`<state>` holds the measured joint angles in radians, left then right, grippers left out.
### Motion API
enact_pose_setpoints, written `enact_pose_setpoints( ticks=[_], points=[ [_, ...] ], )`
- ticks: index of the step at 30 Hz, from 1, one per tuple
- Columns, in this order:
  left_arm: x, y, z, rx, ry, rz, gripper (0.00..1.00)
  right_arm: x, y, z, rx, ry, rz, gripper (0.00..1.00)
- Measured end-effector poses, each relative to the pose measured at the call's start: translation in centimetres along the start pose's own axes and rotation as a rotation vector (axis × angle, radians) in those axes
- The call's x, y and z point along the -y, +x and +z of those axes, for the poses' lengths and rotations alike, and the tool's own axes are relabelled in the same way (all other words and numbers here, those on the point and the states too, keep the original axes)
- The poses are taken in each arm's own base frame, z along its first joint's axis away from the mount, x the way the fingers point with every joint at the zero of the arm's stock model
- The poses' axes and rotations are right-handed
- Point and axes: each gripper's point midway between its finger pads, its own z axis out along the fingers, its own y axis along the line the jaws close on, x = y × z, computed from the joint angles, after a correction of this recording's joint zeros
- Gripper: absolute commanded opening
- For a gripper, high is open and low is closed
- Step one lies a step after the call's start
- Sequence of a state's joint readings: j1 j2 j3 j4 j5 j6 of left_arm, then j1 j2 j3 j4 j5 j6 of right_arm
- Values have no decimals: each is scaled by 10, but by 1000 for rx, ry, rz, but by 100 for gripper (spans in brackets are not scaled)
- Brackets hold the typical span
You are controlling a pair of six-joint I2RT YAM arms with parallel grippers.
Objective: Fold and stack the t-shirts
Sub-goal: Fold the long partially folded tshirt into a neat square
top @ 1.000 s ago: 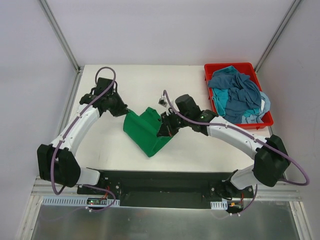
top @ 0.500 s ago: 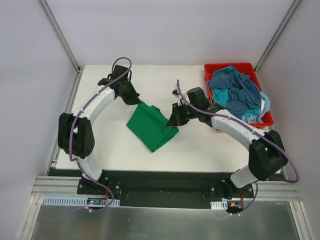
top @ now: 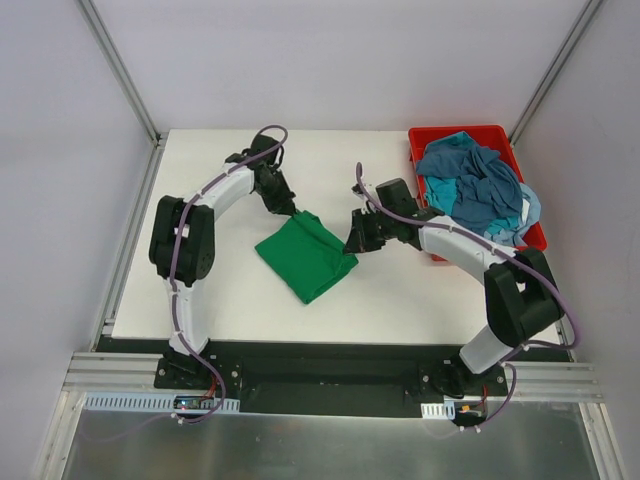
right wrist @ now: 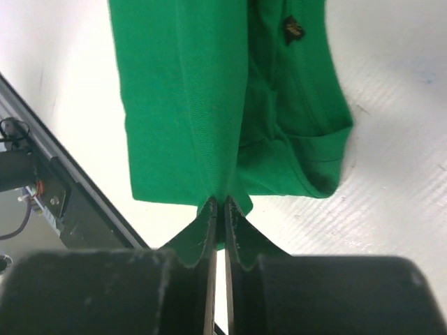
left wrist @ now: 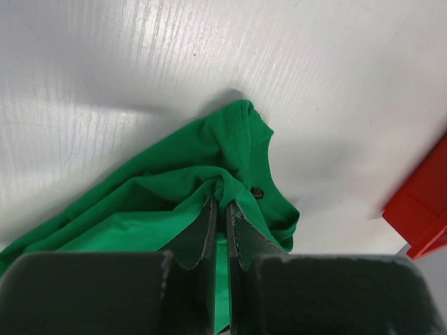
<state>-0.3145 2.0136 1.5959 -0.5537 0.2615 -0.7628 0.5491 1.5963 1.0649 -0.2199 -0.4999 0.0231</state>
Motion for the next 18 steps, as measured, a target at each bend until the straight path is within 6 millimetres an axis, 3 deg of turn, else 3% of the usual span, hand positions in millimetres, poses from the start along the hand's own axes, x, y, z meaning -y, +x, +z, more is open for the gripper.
enact_pose_setpoints(
  ticks=[3,5,7,9,10,11,14,18],
  points=[
    [0,-2,7,-9,-3,3,8,12,0,3,-2,35,20,14],
    [2,-4,11,-13,1,14,33,21,2,6,-8,58,34,40],
    [5,-8,14,-11,10,36,60,31,6,10,-25,84,63,54],
    [11,-13,15,-2,27,58,77,44,10,13,-40,117,94,71],
    [14,-15,14,4,36,68,92,49,12,12,-48,134,109,76],
    [17,-18,12,12,45,79,99,52,13,12,-52,148,120,96],
    [24,-21,5,36,66,107,99,59,12,7,-47,185,132,96],
    [23,-6,-18,49,81,138,99,46,4,-9,3,175,126,96]
  ],
)
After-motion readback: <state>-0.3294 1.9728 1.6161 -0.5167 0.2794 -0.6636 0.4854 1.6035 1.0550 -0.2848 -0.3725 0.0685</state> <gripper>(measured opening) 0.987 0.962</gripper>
